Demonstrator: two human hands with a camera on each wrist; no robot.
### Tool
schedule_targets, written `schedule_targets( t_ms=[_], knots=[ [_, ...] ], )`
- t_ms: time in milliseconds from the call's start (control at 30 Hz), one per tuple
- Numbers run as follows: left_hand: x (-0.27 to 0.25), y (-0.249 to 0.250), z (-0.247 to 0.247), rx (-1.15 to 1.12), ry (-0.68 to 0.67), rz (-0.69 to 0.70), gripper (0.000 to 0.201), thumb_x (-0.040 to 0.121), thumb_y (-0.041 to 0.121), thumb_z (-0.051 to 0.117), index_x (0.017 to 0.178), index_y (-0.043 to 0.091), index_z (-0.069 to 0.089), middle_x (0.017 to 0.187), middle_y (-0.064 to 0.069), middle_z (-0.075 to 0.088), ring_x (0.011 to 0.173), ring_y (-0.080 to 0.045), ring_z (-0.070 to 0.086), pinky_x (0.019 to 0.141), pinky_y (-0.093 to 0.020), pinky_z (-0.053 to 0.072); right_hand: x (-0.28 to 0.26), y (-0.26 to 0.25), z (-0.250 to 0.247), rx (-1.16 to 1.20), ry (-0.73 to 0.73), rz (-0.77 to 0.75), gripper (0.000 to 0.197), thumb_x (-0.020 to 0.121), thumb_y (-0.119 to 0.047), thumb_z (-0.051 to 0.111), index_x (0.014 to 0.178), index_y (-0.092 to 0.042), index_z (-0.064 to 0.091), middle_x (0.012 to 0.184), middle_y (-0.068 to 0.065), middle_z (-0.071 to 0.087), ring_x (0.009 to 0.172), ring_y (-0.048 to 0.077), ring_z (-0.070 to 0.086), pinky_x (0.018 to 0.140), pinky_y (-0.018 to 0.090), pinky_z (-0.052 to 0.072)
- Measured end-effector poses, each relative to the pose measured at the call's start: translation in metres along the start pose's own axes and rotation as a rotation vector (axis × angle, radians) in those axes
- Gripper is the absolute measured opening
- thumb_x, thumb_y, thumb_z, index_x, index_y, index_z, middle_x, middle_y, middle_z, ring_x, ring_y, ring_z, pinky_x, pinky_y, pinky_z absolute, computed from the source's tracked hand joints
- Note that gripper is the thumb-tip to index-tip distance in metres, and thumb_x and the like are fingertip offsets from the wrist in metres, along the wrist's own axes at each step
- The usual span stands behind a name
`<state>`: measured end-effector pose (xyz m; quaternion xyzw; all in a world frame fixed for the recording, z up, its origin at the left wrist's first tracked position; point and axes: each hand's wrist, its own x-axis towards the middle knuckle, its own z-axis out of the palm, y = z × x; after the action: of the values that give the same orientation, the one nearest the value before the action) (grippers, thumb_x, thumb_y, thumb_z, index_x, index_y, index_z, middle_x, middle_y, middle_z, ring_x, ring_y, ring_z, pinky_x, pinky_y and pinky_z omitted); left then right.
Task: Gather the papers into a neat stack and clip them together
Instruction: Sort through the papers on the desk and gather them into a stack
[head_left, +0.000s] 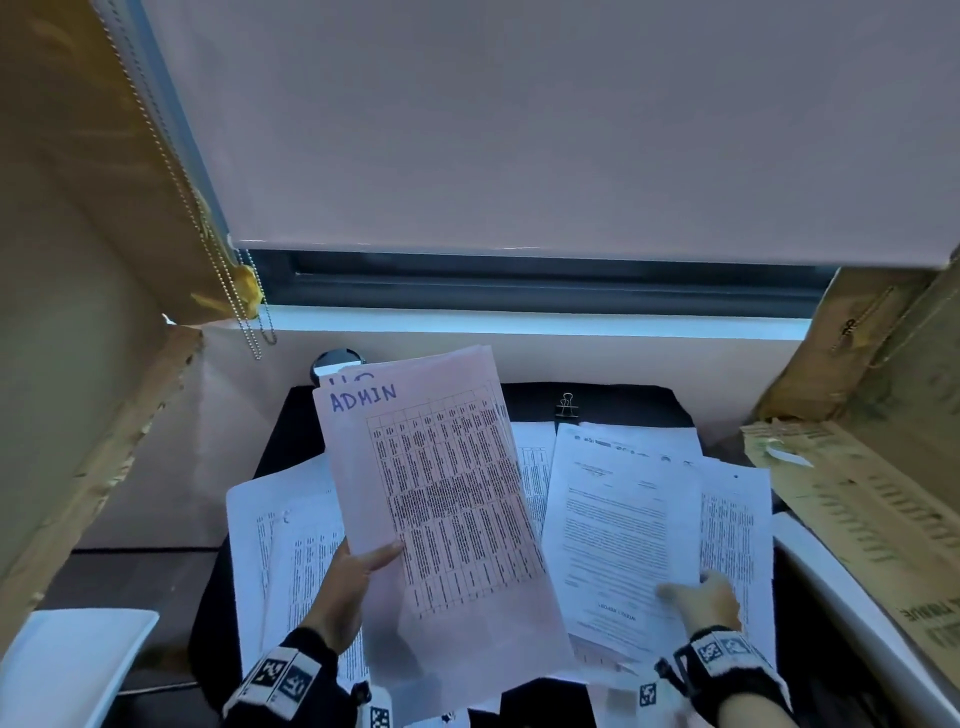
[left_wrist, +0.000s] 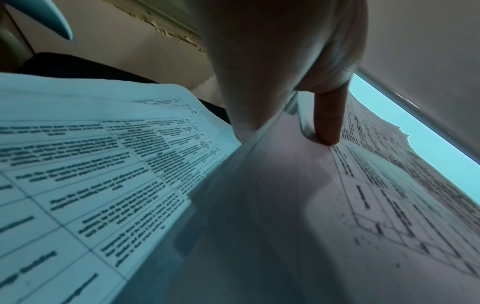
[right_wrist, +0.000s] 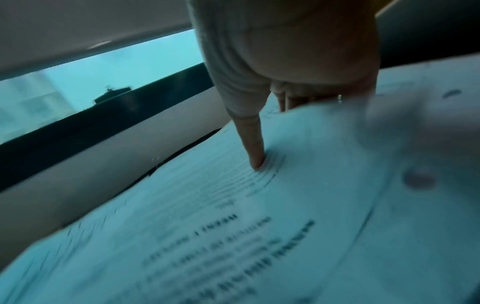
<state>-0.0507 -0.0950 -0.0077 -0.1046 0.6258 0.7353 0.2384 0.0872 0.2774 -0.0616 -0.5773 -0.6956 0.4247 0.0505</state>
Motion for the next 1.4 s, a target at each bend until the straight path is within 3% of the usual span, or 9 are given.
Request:
schedule_targets(
  t_ms=[67,300,467,567,833,1000,1133,1333,1400],
  knots=[
    [-0.002,0.001,-0.005,-0.018,0.025,-0.009,0.036,0.084,0.006,0.067,0.119,0.01,0.056,0.113,-0.012,0.067,0.111,-0.031,0.058,0.109,-0.047,0.037,0.0,-0.006,-0.006,0.082,0.011,-0.057,0.013,0.073,-0.004,0.067,0.083,0.002,0.062,0.089,0.025,0.068,0.07,0.03,0.058,0.067,0.033,0.044],
    [-0.007,0.005,-0.023,-0.105,0.082,-0.029,0.049,0.079,0.005,0.069,0.126,0.004,0.056,0.117,-0.019,0.068,0.114,-0.037,0.06,0.103,-0.048,0.043,-0.019,-0.07,-0.069,0.344,-0.011,-0.45,0.008,0.09,-0.011,0.059,0.093,-0.003,0.059,0.085,0.015,0.06,0.079,0.026,0.053,0.061,0.033,0.039],
    [-0.004,-0.001,-0.032,-0.123,0.099,-0.01,0.074,0.057,0.022,0.086,0.125,0.012,0.059,0.122,-0.013,0.068,0.121,-0.039,0.055,0.111,-0.059,0.031,-0.036,-0.095,-0.085,0.692,-0.151,-0.455,0.009,0.091,-0.007,0.057,0.096,-0.013,0.06,0.075,-0.004,0.072,0.061,0.002,0.069,0.051,0.016,0.054],
    [-0.006,0.001,-0.031,-0.108,0.071,0.005,0.06,0.065,0.015,0.079,0.121,0.012,0.061,0.118,-0.014,0.069,0.118,-0.038,0.058,0.11,-0.057,0.035,-0.041,-0.101,-0.08,0.764,-0.164,-0.484,0.013,0.09,-0.007,0.058,0.097,-0.017,0.061,0.071,-0.009,0.074,0.062,0.001,0.069,0.053,0.015,0.054],
    [-0.004,0.003,-0.03,0.021,0.08,-0.014,0.032,0.085,0.0,0.066,0.116,0.007,0.06,0.106,-0.019,0.071,0.098,-0.035,0.066,0.09,-0.048,0.051,-0.073,-0.138,-0.12,0.941,-0.152,-0.654,0.036,0.094,-0.014,0.055,0.129,-0.011,0.054,0.128,0.012,0.061,0.113,0.026,0.061,0.092,0.04,0.051],
    [-0.006,0.006,-0.011,0.027,-0.019,-0.013,0.029,0.088,0.003,0.062,0.116,0.009,0.057,0.108,-0.015,0.068,0.099,-0.029,0.062,0.081,-0.038,0.049,-0.098,-0.142,-0.1,0.828,-0.453,-0.58,0.029,0.094,-0.013,0.052,0.122,-0.012,0.061,0.117,0.009,0.069,0.101,0.025,0.068,0.083,0.04,0.057],
    [-0.009,0.007,0.008,-0.025,-0.095,-0.029,0.035,0.084,0.006,0.067,0.119,0.007,0.062,0.113,-0.017,0.072,0.11,-0.036,0.065,0.103,-0.051,0.045,-0.113,-0.114,-0.039,0.64,-0.625,-0.409,0.025,0.093,-0.01,0.052,0.115,-0.003,0.06,0.107,0.017,0.072,0.087,0.029,0.071,0.072,0.039,0.059],
    [-0.026,0.02,0.029,0.09,-0.227,0.019,0.02,0.095,0.025,0.056,0.092,0.008,0.066,0.079,-0.009,0.072,0.066,-0.013,0.071,0.056,-0.024,0.054,-0.124,-0.082,0.026,0.662,-0.889,-0.296,0.035,0.091,0.005,0.047,0.124,-0.005,0.046,0.119,0.02,0.066,0.103,0.031,0.067,0.078,0.035,0.056],
    [-0.026,0.021,0.029,0.006,-0.237,-0.014,0.048,0.1,0.047,0.039,0.104,0.009,0.067,0.095,-0.017,0.072,0.085,-0.024,0.072,0.068,-0.034,0.057,-0.131,-0.079,0.037,0.638,-0.936,-0.327,0.04,0.09,0.01,0.045,0.126,-0.005,0.047,0.121,0.018,0.065,0.11,0.033,0.064,0.083,0.036,0.055]
  ],
)
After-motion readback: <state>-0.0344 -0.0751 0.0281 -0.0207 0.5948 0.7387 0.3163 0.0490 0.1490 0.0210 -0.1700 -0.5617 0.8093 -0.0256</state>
